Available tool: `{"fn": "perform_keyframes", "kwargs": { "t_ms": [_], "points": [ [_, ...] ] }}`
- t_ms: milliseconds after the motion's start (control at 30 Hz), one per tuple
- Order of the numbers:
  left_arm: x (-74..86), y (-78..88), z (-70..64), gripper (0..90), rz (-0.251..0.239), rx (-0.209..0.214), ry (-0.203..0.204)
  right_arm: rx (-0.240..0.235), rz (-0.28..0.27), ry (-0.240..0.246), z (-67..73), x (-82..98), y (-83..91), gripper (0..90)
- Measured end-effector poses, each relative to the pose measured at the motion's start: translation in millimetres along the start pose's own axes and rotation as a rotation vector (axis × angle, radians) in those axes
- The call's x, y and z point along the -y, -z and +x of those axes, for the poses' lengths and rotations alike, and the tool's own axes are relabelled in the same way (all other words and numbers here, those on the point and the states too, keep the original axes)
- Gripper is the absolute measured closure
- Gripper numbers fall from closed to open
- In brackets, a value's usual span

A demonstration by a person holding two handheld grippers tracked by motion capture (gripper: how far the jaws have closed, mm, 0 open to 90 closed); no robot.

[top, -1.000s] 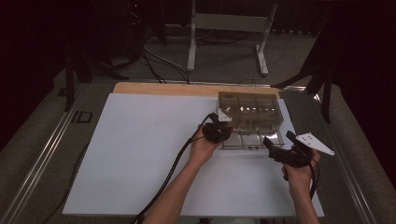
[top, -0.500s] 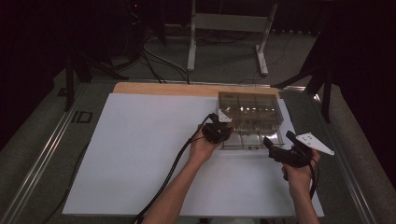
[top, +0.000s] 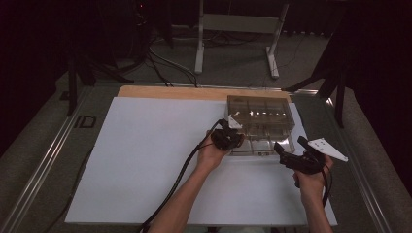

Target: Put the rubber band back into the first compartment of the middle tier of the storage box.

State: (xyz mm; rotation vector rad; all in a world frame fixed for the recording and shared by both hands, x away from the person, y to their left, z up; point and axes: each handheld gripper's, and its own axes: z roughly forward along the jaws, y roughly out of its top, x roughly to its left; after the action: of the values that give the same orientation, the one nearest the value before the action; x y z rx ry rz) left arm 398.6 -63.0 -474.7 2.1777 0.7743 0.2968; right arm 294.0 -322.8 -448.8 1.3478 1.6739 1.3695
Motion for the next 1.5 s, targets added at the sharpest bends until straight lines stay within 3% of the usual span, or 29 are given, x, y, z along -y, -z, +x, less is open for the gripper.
{"fn": "perform_keyframes", "kwargs": {
  "t_ms": [567, 933, 1100, 1333, 1500],
  "points": [
    [3.4, 4.7, -2.6, 82.8, 0.016, -0.003, -0.034, 0.000, 0.001, -0.001, 0.1, 0.0, -0.1, 0.0],
    [3.5, 9.8, -4.2, 72.9, -0.004, 0.019, -0.048, 0.000, 0.002, 0.002, 0.6, 0.1, -0.6, 0.0],
    [4.2, 10.0, -5.9, 72.5, 0.001, 0.034, -0.062, 0.001, 0.003, 0.000, 0.4, 0.1, -0.4, 0.0],
    [5.0, 15.2, -6.0, 67.3, -0.020, 0.035, -0.053, 0.000, 0.002, -0.001, 0.3, 0.1, -0.3, 0.0],
    [4.6, 20.2, -2.9, 58.2, -0.055, 0.046, -0.019, 0.001, 0.001, 0.000, 0.5, -0.1, -0.5, 0.0]
  ]
}}
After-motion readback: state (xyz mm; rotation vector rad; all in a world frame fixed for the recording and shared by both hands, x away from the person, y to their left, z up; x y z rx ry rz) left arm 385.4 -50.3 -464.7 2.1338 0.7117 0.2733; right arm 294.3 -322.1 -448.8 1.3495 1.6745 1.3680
